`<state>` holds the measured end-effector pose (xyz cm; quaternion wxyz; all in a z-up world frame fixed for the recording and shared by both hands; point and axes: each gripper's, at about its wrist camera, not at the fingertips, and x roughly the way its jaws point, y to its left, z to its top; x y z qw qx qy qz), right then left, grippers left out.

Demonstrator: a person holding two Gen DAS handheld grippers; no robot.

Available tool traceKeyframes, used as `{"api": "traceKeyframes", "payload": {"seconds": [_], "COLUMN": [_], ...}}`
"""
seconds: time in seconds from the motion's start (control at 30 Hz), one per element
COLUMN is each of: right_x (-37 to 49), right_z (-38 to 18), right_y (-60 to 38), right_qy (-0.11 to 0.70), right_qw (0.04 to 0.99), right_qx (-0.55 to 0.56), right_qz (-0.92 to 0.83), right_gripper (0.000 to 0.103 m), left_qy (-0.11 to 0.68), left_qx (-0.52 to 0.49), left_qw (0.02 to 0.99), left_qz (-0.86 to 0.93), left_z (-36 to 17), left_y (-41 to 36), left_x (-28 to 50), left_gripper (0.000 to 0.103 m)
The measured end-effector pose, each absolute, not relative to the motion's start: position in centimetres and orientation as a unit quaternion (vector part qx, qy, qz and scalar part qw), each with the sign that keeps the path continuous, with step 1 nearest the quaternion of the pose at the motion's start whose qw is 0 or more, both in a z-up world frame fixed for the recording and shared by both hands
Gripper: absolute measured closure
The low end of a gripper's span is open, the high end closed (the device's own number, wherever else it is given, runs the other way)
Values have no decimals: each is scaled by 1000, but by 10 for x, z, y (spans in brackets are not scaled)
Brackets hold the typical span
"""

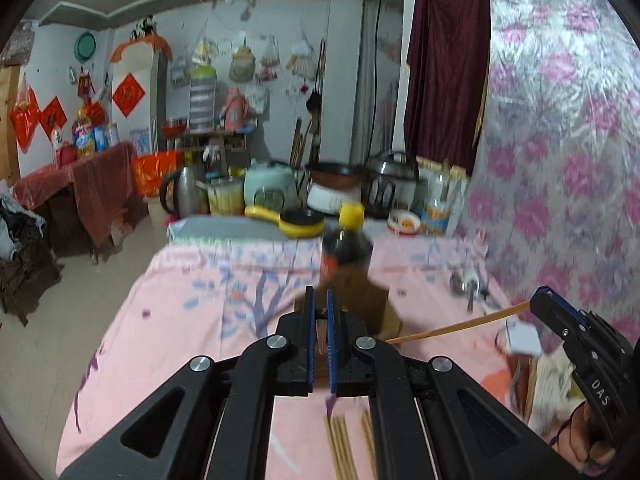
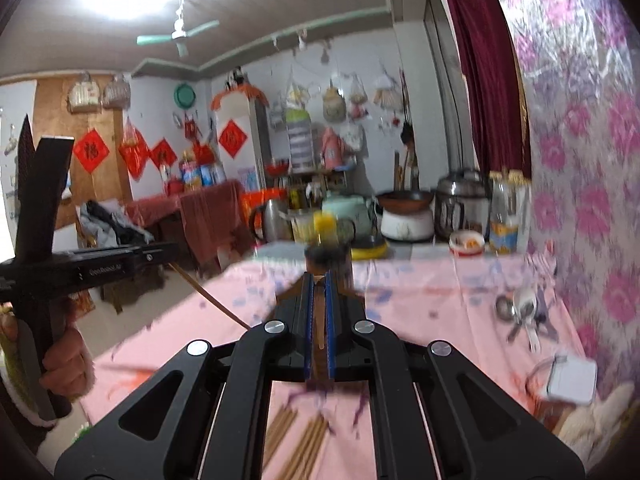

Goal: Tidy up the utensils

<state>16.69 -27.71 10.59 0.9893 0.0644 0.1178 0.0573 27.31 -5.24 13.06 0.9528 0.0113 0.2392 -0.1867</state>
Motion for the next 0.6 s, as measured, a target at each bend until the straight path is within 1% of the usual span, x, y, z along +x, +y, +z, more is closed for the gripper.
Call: {"api": "traceKeyframes", "payload": {"seconds": [0.07,0.2,0.3,0.4,0.43,0.47,0.5,0.53,0.6], "right_x": [182,222,244,271,278,282,282,279,269], "right_z": [110,98,86,71,65,62,60,59,59], "right_y": [-273,-267,-270,-272,-274,-276,-278,-281,-282], "right_qy": [114,144,168,210,222,225,225,218,208], "right_qw": [991,987,984,975,973,972,972,973,975], "right_qx": [55,47,50,54,56,61,65,71,74], "right_qz": [52,45,37,42,36,27,26,28,24], "right_gripper": [97,97,97,97,96,92,92,92,92], "left_qy": [232,243,273,293,298,305,306,301,296], "left_qx": [9,6,-4,-10,-13,-17,-23,-24,-18], "left_qw": [955,956,948,945,944,942,943,945,948], "left_qz": [-184,-167,-160,-145,-138,-135,-131,-125,-116], "left_z": [134,121,101,86,81,77,74,73,71], "left_y": [-61,-75,-80,-77,-74,-70,-65,-61,-54], "left_x": [284,313,342,362,365,368,368,366,361], "left_gripper": [97,97,97,97,89,80,63,58,58]}}
